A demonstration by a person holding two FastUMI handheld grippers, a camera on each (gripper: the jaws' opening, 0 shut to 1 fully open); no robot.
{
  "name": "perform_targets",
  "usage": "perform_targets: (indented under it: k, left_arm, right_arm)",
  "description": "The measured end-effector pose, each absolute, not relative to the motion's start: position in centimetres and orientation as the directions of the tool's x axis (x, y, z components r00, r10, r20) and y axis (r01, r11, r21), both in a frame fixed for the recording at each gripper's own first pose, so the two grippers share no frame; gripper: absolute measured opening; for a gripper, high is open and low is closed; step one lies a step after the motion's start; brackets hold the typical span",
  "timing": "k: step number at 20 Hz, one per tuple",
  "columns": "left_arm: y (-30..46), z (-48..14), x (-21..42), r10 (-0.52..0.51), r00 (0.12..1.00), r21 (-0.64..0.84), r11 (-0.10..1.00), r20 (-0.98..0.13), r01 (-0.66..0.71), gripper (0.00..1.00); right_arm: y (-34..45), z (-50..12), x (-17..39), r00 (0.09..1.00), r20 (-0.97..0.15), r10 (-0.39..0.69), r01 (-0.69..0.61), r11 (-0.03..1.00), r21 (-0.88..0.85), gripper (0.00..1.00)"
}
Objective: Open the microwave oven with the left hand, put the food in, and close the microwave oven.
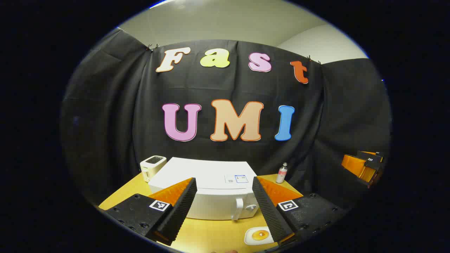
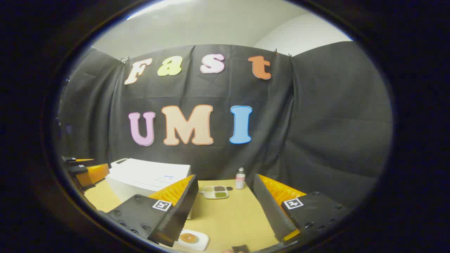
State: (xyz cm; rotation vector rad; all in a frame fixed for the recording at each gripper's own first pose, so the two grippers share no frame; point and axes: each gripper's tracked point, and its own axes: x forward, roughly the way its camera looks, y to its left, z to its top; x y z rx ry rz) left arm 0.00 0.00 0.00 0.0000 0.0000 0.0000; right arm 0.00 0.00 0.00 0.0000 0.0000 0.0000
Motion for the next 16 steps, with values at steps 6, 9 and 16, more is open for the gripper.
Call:
perform_targets:
  k: [6, 9, 16]
  left_arm:
    - [3.2, 2.6, -2.7, 0.044, 0.998, 0.057, 0.997, 0.054, -0.047, 0.95]
    - [2.5, 2.5, -3.1, 0.046, 0.998, 0.073, 0.996, 0.052, -0.050, 0.95]
    - [0.2, 2.6, -2.5, 0.070, 0.997, -0.007, 0.998, 0.037, -0.070, 0.93]
  right_arm:
    - [1.8, 2.0, -2.0, 1.000, 0.025, 0.005, -0.008, 0.996, 0.090, 0.93]
    - [0.8, 2.1, -2.2, 1.000, 0.013, 0.018, -0.019, 0.994, 0.106, 0.93]
    - [-2.1, 1.3, -1.2, 0.999, -0.029, 0.025, -0.023, 0.997, 0.072, 0.99]
